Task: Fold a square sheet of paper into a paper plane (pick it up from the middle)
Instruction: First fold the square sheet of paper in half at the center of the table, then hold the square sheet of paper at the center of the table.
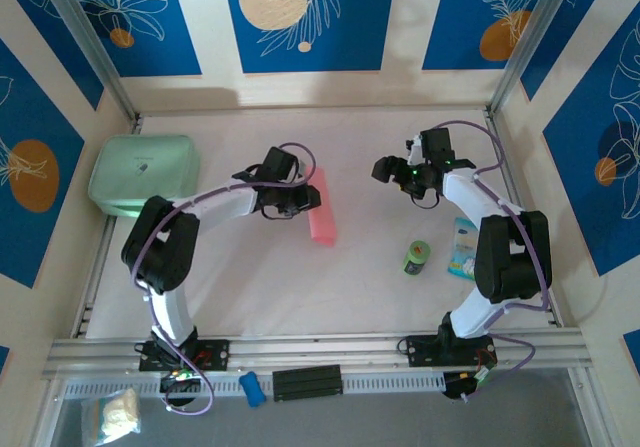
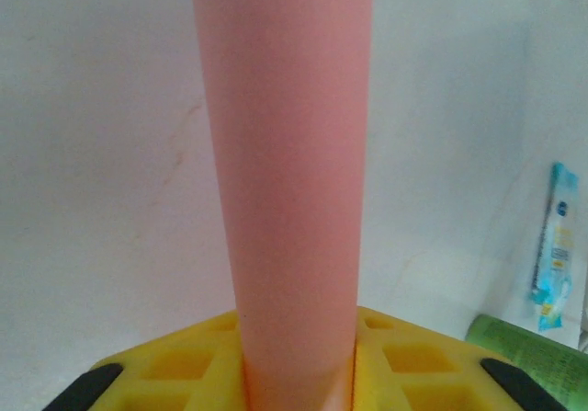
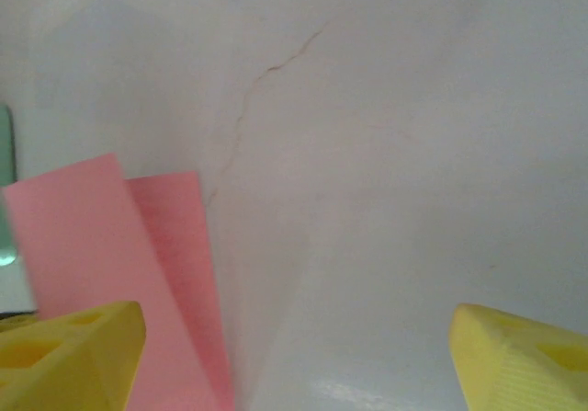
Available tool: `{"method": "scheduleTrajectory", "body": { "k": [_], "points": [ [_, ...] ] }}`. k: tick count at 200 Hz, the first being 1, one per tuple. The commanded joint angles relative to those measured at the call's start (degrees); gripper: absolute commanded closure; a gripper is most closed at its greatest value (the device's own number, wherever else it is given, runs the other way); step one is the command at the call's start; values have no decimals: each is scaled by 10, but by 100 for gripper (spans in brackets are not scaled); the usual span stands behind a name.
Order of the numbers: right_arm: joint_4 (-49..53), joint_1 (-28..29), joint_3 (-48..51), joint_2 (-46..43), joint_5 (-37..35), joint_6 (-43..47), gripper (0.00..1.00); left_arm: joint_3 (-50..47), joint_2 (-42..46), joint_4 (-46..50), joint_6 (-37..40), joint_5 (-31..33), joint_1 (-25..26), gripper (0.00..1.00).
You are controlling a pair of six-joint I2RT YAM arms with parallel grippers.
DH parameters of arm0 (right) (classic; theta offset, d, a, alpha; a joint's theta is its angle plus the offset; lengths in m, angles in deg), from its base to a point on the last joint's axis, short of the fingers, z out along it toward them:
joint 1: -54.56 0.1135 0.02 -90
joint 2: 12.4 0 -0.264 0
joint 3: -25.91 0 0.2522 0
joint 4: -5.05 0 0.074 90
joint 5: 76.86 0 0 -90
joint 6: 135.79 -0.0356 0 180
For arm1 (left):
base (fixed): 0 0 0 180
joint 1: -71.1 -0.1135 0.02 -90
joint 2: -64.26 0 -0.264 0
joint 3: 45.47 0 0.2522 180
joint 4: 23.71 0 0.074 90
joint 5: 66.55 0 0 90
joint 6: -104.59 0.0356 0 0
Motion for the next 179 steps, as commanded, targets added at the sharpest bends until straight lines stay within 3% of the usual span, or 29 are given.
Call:
{"method": "scheduleTrajectory", "body": {
  "k": [1,43,72,134,179],
  "points": [
    [-9,17,4,3,48,11,15,-8,-17,5,15,-7,-8,69],
    [4,50,-2,20,42,-14,18,7,-42,94,75,37,-9,66],
    [-3,73,3,36,75,-52,27,11,-52,114,92,53,-10,65],
    [-11,143,-16,113,124,-99,68,26,-74,148,115,70,-9,61],
    [-1,184,-55,173,131,-100,87,27,-82,153,124,68,-9,60]
  ]
}}
